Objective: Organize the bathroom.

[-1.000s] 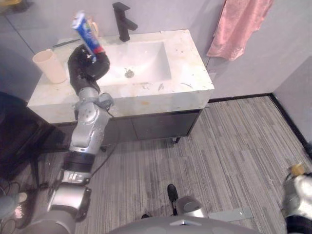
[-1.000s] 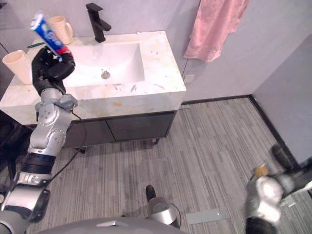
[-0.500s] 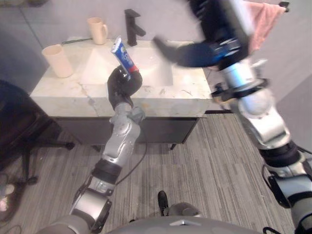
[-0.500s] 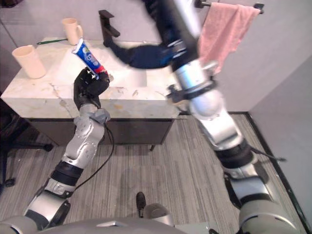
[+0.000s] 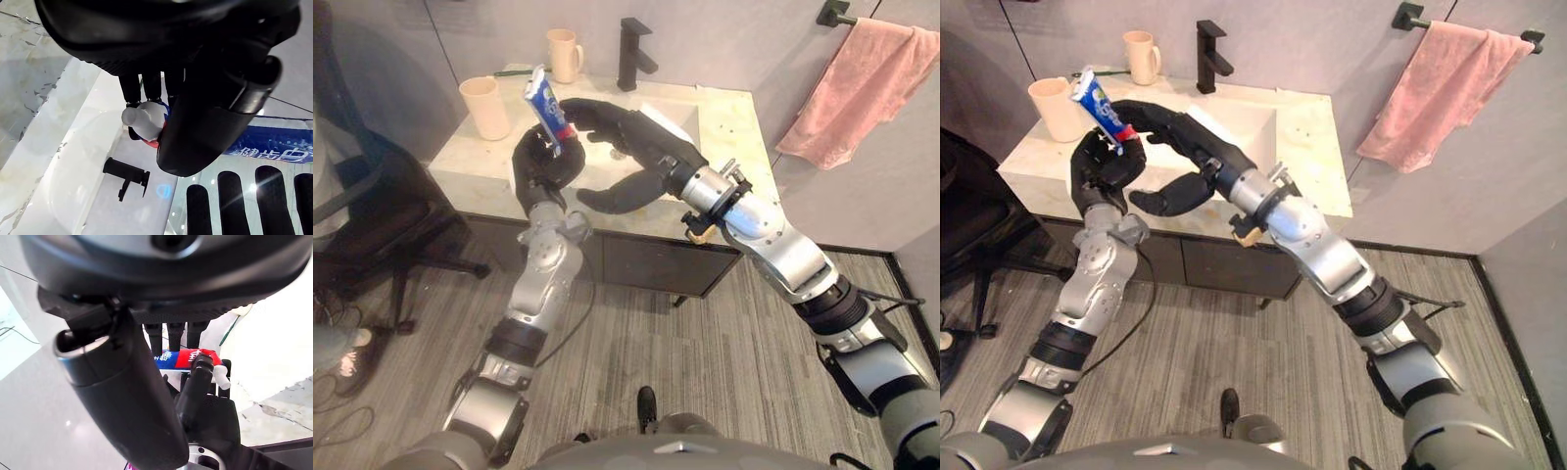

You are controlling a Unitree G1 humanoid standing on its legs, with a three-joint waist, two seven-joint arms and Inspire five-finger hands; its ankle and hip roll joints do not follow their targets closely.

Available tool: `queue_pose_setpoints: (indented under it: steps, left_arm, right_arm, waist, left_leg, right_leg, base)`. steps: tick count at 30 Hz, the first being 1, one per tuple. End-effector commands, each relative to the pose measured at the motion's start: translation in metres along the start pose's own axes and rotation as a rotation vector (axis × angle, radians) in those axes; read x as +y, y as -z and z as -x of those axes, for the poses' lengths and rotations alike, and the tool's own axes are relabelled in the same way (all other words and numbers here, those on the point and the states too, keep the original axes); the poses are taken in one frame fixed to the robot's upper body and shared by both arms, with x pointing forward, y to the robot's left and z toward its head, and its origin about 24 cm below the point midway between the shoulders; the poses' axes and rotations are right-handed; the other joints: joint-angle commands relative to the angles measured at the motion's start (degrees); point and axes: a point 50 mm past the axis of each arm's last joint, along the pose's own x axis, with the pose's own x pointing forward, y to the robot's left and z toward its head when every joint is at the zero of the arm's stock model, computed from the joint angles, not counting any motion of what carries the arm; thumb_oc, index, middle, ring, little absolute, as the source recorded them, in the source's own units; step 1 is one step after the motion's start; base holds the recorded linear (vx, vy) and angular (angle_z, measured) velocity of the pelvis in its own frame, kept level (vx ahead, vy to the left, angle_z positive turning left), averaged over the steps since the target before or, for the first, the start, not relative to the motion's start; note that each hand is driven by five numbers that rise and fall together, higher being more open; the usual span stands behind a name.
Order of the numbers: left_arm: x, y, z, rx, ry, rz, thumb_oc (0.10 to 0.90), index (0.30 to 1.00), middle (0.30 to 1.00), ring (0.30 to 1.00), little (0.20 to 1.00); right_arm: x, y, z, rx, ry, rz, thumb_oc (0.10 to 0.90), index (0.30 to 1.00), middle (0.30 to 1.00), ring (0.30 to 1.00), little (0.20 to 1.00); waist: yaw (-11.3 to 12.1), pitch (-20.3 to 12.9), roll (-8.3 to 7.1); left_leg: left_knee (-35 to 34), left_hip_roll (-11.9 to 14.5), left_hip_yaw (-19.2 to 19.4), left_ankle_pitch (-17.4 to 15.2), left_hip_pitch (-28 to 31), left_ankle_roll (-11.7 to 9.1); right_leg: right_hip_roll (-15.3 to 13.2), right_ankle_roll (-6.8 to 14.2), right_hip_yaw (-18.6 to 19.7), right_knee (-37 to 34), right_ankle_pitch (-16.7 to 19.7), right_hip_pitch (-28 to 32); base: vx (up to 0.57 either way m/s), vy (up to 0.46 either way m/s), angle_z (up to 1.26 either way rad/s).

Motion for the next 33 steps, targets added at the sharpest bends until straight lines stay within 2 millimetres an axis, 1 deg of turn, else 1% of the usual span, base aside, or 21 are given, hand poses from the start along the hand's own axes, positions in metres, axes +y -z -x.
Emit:
queue_pose_setpoints:
  steps: [1, 5, 6, 7, 8, 10, 12, 13, 14, 18, 19, 20, 22, 26, 33]
  left_arm:
    - [-0.035, -0.048, -0.006, -0.264, 0.201, 0.019, 0.400, 0.300, 0.300, 0.300, 0.300]
    - [-0.037, -0.044, -0.002, -0.243, 0.231, 0.007, 0.400, 0.300, 0.300, 0.300, 0.300]
    - [-0.037, -0.044, 0.000, -0.245, 0.233, 0.004, 0.400, 0.300, 0.300, 0.300, 0.300]
    - [-0.037, -0.043, 0.001, -0.247, 0.235, -0.001, 0.400, 0.300, 0.300, 0.300, 0.300]
    - [-0.036, -0.044, 0.002, -0.248, 0.235, -0.001, 0.400, 0.300, 0.300, 0.300, 0.300]
    - [-0.031, -0.044, 0.003, -0.260, 0.234, -0.002, 0.400, 0.300, 0.300, 0.300, 0.300]
    - [-0.029, -0.046, 0.005, -0.265, 0.244, -0.012, 0.400, 0.300, 0.300, 0.300, 0.300]
    - [-0.029, -0.046, 0.005, -0.260, 0.252, -0.014, 0.400, 0.300, 0.300, 0.300, 0.300]
    - [-0.030, -0.045, 0.006, -0.258, 0.259, -0.015, 0.400, 0.300, 0.300, 0.300, 0.300]
    - [-0.034, -0.045, 0.007, -0.251, 0.284, -0.011, 0.400, 0.300, 0.300, 0.300, 0.300]
    - [-0.035, -0.044, 0.007, -0.247, 0.292, -0.010, 0.400, 0.300, 0.300, 0.300, 0.300]
    - [-0.036, -0.042, 0.008, -0.227, 0.303, -0.003, 0.400, 0.300, 0.300, 0.300, 0.300]
    - [-0.039, -0.038, 0.010, -0.198, 0.318, 0.001, 0.400, 0.300, 0.300, 0.300, 0.300]
    - [-0.041, -0.031, 0.012, -0.142, 0.340, 0.005, 0.400, 0.300, 0.300, 0.300, 0.300]
    - [-0.044, -0.019, 0.017, -0.075, 0.423, 0.005, 0.400, 0.300, 0.300, 0.300, 0.300]
  right_arm:
    - [-0.022, -0.052, -0.024, -0.230, 0.179, 0.128, 0.800, 0.900, 0.900, 0.900, 0.900]
    - [-0.030, -0.052, -0.028, -0.222, 0.256, 0.122, 0.800, 0.900, 0.900, 0.900, 0.900]
    - [-0.032, -0.051, -0.028, -0.220, 0.270, 0.133, 0.800, 0.900, 0.900, 0.900, 0.900]
    - [-0.034, -0.049, -0.028, -0.210, 0.296, 0.141, 0.800, 0.900, 0.900, 0.900, 0.900]
    - [-0.036, -0.049, -0.028, -0.205, 0.311, 0.145, 0.800, 0.900, 0.900, 0.900, 0.900]
    - [-0.042, -0.048, -0.025, -0.201, 0.356, 0.153, 0.800, 0.900, 0.900, 0.900, 0.900]
    - [-0.045, -0.047, -0.022, -0.201, 0.379, 0.124, 0.800, 0.900, 0.900, 0.900, 0.900]
    - [-0.045, -0.045, -0.022, -0.192, 0.375, 0.116, 0.800, 0.900, 0.900, 0.900, 0.900]
    - [-0.044, -0.044, -0.023, -0.186, 0.362, 0.101, 0.800, 0.900, 0.900, 0.900, 0.900]
    - [-0.040, -0.039, -0.027, -0.164, 0.350, 0.086, 0.800, 0.900, 0.900, 0.900, 0.900]
    - [-0.039, -0.038, -0.028, -0.161, 0.348, 0.068, 0.800, 0.900, 0.900, 0.900, 0.900]
    - [-0.037, -0.036, -0.031, -0.157, 0.346, 0.043, 0.800, 0.900, 0.900, 0.900, 0.900]
    - [-0.035, -0.033, -0.036, -0.150, 0.345, 0.029, 0.800, 0.900, 0.900, 0.900, 0.900]
    - [-0.036, -0.033, -0.042, -0.146, 0.347, 0.010, 0.800, 0.900, 0.900, 0.900, 0.900]
    - [-0.038, -0.039, -0.049, -0.175, 0.353, -0.014, 0.800, 0.900, 0.900, 0.900, 0.900]
  waist:
    - [0.81, -6.26, -0.31]
    - [1.46, -6.34, -0.30]
    - [1.58, -6.19, -0.60]
    - [1.87, -6.25, -0.35]
    - [1.99, -6.14, -0.65]
    - [2.29, -6.10, -0.62]
    - [2.51, -6.07, -0.69]
    - [2.66, -6.10, -0.40]
    - [2.72, -5.90, -0.70]
    - [3.10, -5.92, -0.34]
    - [3.19, -5.79, -0.65]
    - [3.44, -5.89, -0.27]
    - [3.91, -5.89, -0.37]
    - [4.40, -5.97, -0.45]
    - [5.50, -5.93, -0.58]
  left_leg:
    - [5.41, -1.78, 0.88, -1.50, 1.78, 0.70]
    - [5.37, -1.89, 0.39, -1.40, 1.52, 0.71]
    - [5.44, -2.17, 0.42, -0.78, 1.14, 0.73]
    - [5.37, -1.88, 0.32, -1.35, 1.41, 0.73]
    - [5.43, -2.15, 0.37, -0.77, 1.06, 0.75]
    - [5.37, -2.19, 0.21, -0.82, 0.91, 0.80]
    - [5.30, -2.26, 0.05, -0.73, 0.68, 0.80]
    - [5.29, -1.96, -0.09, -1.33, 0.90, 0.77]
    - [5.43, -2.28, -0.06, -0.74, 0.50, 0.82]
    - [5.80, -2.01, -0.16, -1.06, 0.54, 0.73]
    - [5.87, -2.32, -0.11, -0.28, 0.14, 0.74]
    - [5.92, -1.98, -0.26, -0.79, 0.45, 0.68]
    - [6.19, -2.00, -0.40, -0.63, 0.21, 0.64]
    - [6.33, -2.02, -0.72, -0.60, 0.09, 0.66]
    - [6.58, -2.08, -1.11, -0.44, -0.35, 0.70]
  right_leg:
    - [1.75, 0.82, 0.90, 0.61, -3.18, -0.92]
    - [1.61, 0.89, 0.82, 0.51, -3.13, -0.96]
    - [1.26, 0.78, 0.73, 0.63, -2.61, -1.23]
    - [1.48, 0.85, 0.61, 0.47, -3.11, -0.82]
    - [1.14, 0.76, 0.49, 0.60, -2.61, -1.09]
    - [1.05, 0.83, 0.47, 0.59, -2.61, -1.00]
    - [0.94, 0.89, 0.45, 0.64, -2.62, -1.03]
    - [1.15, 1.02, 0.38, 0.53, -3.15, -0.66]
    - [0.76, 0.92, 0.22, 0.67, -2.65, -0.91]
    - [0.93, 1.00, -0.15, 0.42, -3.23, -0.33]
    - [0.55, 0.89, -0.32, 0.50, -2.66, -0.62]
    - [0.89, 0.94, -0.42, 0.36, -3.24, -0.15]
    - [0.73, 0.95, -0.68, 0.32, -3.30, 0.06]
    - [0.66, 0.85, -0.95, 0.40, -3.44, 0.22]
    - [0.36, 0.77, -1.47, 0.40, -3.71, 0.90]
  base:
    - [0.03, -0.004, 0.00]
    - [0.00, -0.006, 0.00]
    - [0.00, 0.000, 0.00]
    - [-0.03, -0.016, 0.00]
    - [0.00, 0.000, 0.00]
    - [0.00, -0.010, 0.06]
    - [0.03, -0.016, 0.12]
    - [0.00, -0.028, 0.09]
    - [0.00, -0.022, 0.06]
    - [0.03, -0.002, 0.03]
    - [0.03, -0.005, 0.01]
    - [0.03, -0.007, 0.01]
    - [0.04, -0.004, 0.01]
    - [0.02, -0.018, 0.08]
    - [0.01, -0.018, 0.05]
